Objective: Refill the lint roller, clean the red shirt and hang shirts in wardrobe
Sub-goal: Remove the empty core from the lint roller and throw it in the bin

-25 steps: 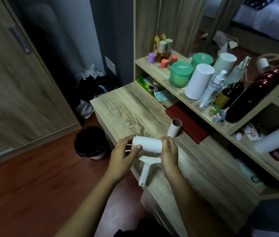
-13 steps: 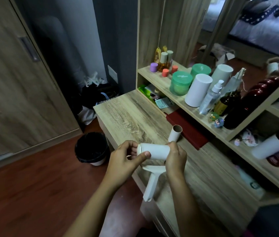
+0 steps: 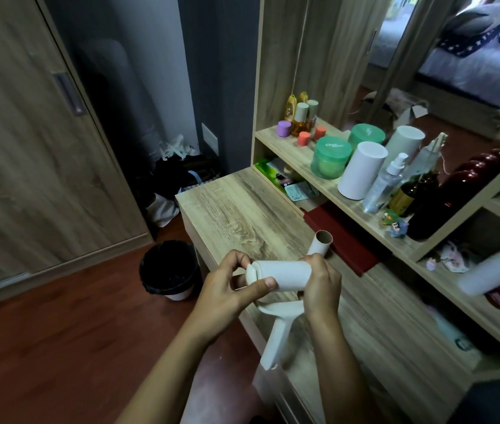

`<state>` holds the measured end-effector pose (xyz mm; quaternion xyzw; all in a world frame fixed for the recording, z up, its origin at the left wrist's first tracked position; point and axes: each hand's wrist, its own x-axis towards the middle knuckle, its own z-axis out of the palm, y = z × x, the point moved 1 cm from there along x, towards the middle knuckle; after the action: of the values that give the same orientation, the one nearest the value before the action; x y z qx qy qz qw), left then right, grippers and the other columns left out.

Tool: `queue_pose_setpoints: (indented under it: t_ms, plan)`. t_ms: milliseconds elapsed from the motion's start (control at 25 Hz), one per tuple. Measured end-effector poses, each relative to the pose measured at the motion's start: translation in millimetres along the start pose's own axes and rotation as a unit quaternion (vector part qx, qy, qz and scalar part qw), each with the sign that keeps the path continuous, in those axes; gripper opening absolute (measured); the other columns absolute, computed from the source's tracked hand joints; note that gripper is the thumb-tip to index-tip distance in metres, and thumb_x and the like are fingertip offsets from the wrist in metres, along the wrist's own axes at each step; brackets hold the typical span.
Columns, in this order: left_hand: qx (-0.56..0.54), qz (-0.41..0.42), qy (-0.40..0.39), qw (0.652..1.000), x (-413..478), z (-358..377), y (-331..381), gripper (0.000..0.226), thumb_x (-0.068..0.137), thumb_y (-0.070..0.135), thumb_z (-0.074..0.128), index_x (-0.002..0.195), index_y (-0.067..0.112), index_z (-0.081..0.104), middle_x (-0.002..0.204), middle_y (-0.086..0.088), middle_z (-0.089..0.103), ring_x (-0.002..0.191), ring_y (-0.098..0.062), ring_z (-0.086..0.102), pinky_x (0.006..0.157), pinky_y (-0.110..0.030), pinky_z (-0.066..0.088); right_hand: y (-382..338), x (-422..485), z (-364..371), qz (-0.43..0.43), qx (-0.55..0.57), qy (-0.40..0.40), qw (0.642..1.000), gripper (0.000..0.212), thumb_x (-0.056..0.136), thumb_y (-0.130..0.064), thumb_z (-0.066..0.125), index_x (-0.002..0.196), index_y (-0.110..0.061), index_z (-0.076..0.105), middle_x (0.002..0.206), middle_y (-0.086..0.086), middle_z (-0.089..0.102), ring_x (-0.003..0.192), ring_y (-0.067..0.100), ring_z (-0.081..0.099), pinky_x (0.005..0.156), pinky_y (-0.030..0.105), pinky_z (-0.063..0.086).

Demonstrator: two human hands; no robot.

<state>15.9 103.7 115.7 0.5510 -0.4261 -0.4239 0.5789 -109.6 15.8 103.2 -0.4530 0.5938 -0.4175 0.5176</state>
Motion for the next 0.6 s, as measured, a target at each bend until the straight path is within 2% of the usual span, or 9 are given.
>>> queue_pose_setpoints:
  t_ms: [200, 360, 600]
  plan:
    - [0.027, 0.011, 0.022, 0.999, -5.5, 3.1, 0.4, 0.041, 0.064, 0.041, 0.072, 0.079, 0.016, 0.043, 0.064, 0.014, 0.054, 0.058, -0.002, 0.045, 0.054, -0.020, 0.038, -0.9, -4.8, -2.2, 0.007, -0.005, -0.012, 1.000, 0.027, 0.067, -0.033, 0.042, 0.054, -0.019, 0.061, 0.069, 0.003, 0.060, 0.081, 0.034, 0.059, 0.063, 0.038, 0.041]
    - [0.008, 0.013, 0.038, 0.999, -8.8, 6.3, -0.6, 0.042, 0.062, 0.040, 0.072, 0.077, 0.015, 0.042, 0.065, 0.014, 0.055, 0.057, -0.001, 0.045, 0.053, -0.018, 0.039, -4.9, -7.8, -4.0, 0.005, -0.006, -0.027, 1.000, 0.026, 0.067, -0.033, 0.042, 0.061, -0.015, 0.060, 0.070, 0.004, 0.059, 0.075, 0.028, 0.057, 0.056, 0.032, 0.039]
    - [0.012, 0.017, 0.046, 0.999, -8.7, 6.7, -3.5, 0.041, 0.063, 0.040, 0.073, 0.075, 0.016, 0.042, 0.066, 0.012, 0.052, 0.059, -0.003, 0.044, 0.053, -0.019, 0.038, -4.0, -5.4, -4.7, 0.006, -0.010, -0.021, 1.000, 0.024, 0.067, -0.030, 0.043, 0.057, -0.017, 0.060, 0.066, 0.002, 0.059, 0.074, 0.028, 0.057, 0.058, 0.034, 0.040]
